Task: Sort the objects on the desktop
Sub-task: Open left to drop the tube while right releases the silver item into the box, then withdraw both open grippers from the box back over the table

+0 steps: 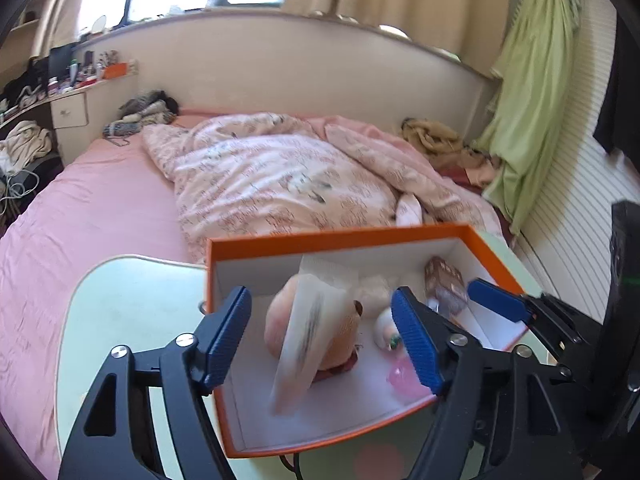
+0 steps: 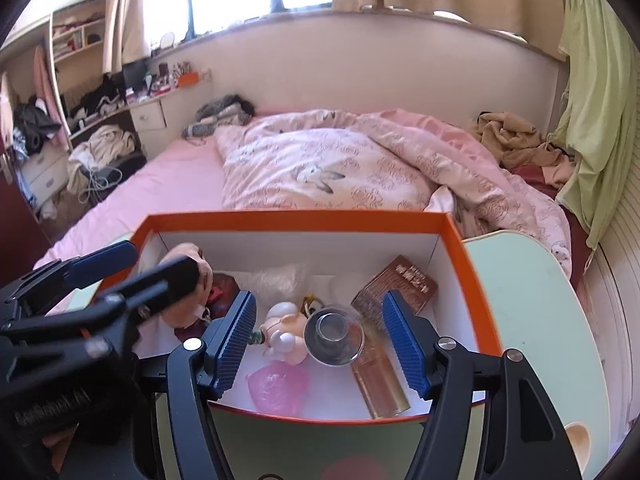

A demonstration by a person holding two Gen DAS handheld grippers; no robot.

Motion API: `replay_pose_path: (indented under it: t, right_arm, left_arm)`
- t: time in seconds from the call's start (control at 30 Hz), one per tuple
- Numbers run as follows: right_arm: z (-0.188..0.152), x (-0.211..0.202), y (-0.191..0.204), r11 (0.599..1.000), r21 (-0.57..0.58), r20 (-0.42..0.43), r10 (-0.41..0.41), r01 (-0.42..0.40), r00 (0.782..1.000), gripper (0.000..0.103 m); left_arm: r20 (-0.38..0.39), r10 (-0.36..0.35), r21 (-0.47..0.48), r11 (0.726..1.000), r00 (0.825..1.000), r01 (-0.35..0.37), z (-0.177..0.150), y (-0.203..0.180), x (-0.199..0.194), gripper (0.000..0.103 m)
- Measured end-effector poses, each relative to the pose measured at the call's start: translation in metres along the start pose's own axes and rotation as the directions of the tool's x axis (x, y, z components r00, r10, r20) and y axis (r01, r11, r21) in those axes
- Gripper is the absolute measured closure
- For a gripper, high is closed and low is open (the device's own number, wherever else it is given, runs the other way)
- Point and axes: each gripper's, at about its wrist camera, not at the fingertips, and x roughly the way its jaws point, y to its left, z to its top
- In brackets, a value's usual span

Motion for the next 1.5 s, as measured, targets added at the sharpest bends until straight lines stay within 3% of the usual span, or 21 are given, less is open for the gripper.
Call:
replay_pose_path:
  t: [0.33, 0.47, 0.7, 1.0, 1.37, 1.5]
  right_arm:
    - [0.003, -0.025, -0.01, 0.999, 0.046, 0.027, 0.004, -0.005, 1.0, 0.037]
    - [-0.004, -0.038, -0.005, 0.999, 0.035, 0.026, -0.007, 0.006, 1.0, 0.037]
    - [-0.04, -0.06, 0.006, 0.998, -0.023, 0.019, -0.055, 0.055, 0.998, 0.037]
    - [-0.084, -0.052, 0.004, 0.997, -0.001, -0.087, -0.075, 0.075, 0.993, 0.037]
    - [-0.098, -0.034, 0.002, 0.996, 0.015, -0.145, -0.088, 0.091, 0.986, 0.036]
    - [-0.098, -0.034, -0.004, 0.994, 0.029, -0.14, -0.104, 0.109, 0.985, 0.031]
  left_arm:
    - [0.043, 0.025, -0.015, 1.0, 0.999, -0.024, 0.0, 0.009, -0.035, 0.03]
    - [0.037, 0.067, 0.012, 0.998, 0.997, -0.068, -0.011, 0.0, -0.047, 0.022]
    - [-0.032, 0.053, 0.023, 0.998, 0.998, -0.052, -0.058, -0.009, -0.059, 0.022]
    - [-0.135, 0.045, -0.031, 0.998, 0.99, -0.05, -0.101, -0.008, -0.044, 0.022]
    - [-0.186, 0.094, 0.002, 0.995, 0.978, -0.095, -0.109, -0.013, -0.033, 0.017]
    - [-0.196, 0.127, 0.039, 0.992, 0.972, -0.121, -0.11, -0.019, -0.03, 0.017]
